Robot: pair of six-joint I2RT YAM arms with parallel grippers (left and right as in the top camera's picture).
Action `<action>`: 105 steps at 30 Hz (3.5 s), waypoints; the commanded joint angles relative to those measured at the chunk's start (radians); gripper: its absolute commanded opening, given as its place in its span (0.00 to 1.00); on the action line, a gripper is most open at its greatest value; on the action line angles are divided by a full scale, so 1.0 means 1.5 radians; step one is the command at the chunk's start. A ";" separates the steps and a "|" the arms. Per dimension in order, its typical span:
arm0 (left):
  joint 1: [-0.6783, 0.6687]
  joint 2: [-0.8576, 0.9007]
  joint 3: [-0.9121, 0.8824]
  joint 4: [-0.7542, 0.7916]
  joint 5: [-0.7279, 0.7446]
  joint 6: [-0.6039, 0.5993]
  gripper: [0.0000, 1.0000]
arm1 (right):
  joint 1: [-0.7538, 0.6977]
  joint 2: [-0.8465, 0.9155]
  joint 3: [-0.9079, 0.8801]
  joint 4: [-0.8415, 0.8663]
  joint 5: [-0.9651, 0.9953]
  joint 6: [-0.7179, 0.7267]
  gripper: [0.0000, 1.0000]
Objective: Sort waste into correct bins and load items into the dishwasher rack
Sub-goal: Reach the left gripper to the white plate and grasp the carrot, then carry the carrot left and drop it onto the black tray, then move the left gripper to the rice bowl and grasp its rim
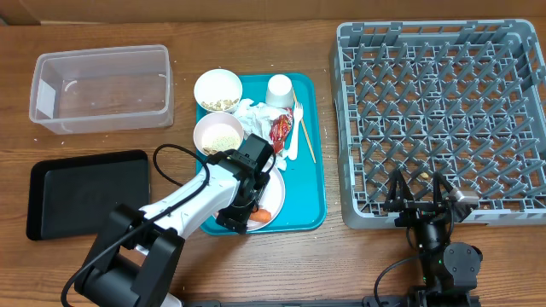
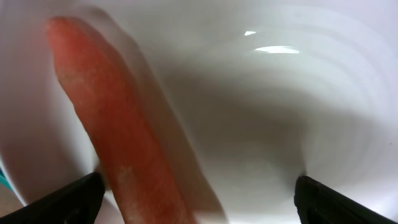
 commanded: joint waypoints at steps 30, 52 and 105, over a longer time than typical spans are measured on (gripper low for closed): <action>0.006 0.026 0.000 -0.002 -0.002 0.073 0.04 | -0.002 -0.007 -0.007 0.005 0.008 -0.005 1.00; 0.348 -0.093 0.283 -0.387 -0.154 0.313 0.04 | -0.002 -0.007 -0.007 0.005 0.008 -0.005 1.00; 0.192 0.033 0.406 -0.221 -0.131 0.608 1.00 | -0.002 -0.007 -0.007 0.005 0.008 -0.005 1.00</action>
